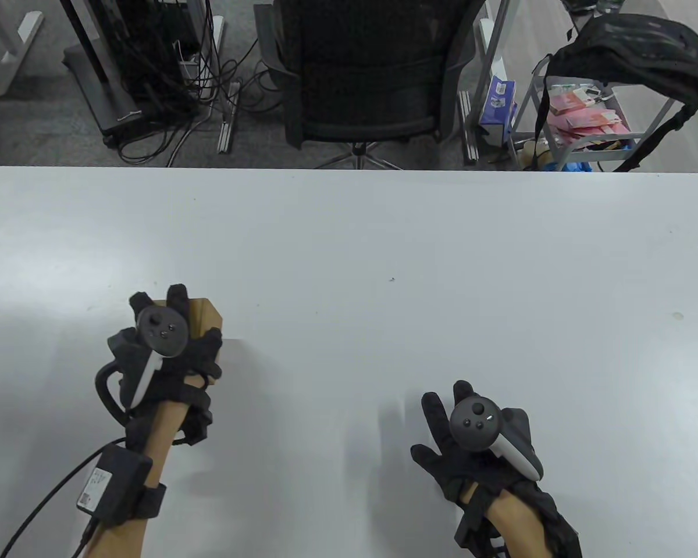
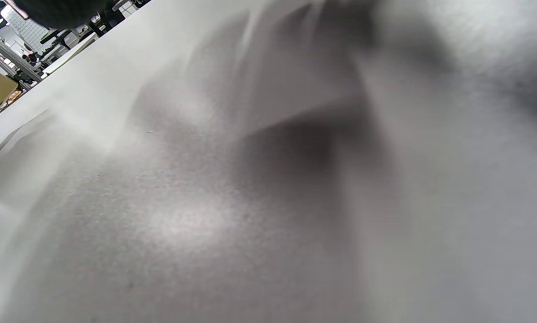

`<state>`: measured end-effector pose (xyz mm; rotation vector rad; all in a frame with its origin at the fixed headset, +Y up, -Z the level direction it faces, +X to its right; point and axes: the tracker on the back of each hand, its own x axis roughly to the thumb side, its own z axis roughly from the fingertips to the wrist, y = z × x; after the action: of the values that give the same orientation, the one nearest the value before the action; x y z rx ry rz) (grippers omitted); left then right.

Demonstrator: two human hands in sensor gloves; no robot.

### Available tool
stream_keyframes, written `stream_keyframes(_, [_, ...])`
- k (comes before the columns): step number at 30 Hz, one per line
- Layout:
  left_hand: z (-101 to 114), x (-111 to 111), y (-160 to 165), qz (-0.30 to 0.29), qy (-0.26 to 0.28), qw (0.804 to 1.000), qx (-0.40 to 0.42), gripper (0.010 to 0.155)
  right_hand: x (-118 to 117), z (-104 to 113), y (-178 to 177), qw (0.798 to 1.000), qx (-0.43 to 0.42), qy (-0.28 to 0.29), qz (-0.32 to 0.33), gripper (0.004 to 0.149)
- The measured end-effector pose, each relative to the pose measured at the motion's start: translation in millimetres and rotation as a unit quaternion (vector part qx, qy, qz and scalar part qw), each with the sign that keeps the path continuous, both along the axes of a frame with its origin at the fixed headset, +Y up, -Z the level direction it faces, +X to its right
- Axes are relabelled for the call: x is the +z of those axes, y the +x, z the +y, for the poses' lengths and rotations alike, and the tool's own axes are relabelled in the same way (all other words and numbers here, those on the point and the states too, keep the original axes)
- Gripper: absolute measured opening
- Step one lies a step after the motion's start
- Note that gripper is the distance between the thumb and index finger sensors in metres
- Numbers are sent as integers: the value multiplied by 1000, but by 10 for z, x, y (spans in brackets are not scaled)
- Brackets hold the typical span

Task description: Fully disassemble small mailer box

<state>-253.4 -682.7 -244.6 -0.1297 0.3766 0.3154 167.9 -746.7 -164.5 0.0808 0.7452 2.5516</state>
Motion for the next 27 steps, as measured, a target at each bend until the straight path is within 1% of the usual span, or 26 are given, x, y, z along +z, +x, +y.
stream_keyframes(1, [-2, 22, 99, -10, -6, 1000, 2, 85, -3, -3, 11, 1000, 0, -1, -2, 77])
stream_keyframes(3, [10, 89, 402, -43, -25, 999, -1, 85, -11, 0, 36, 1000, -3, -3, -8, 77])
stream_keyframes(7, [39, 206, 876, -74, -37, 996, -39, 86, -20, 10, 50, 1000, -6, -1, -11, 77])
stream_keyframes(12, [37, 365, 1282, -99, -41, 993, -39, 86, -9, 16, 52, 1000, -5, -3, -10, 77])
stream_keyframes(15, [17, 457, 1442, -117, -55, 991, -33, 86, -6, 26, 53, 1000, -6, 0, -7, 77])
stream_keyframes(17, [-8, 537, 1550, -128, -79, 988, -32, 87, -5, 31, 58, 1000, -7, 1, -8, 77])
stream_keyframes(21, [-44, 673, 1681, -139, -87, 986, -42, 88, -3, 28, 61, 1000, -6, 0, -7, 77])
stream_keyframes(27, [-103, 838, 1798, -148, -68, 986, -42, 87, 1, 30, 67, 1000, -6, 1, -8, 77])
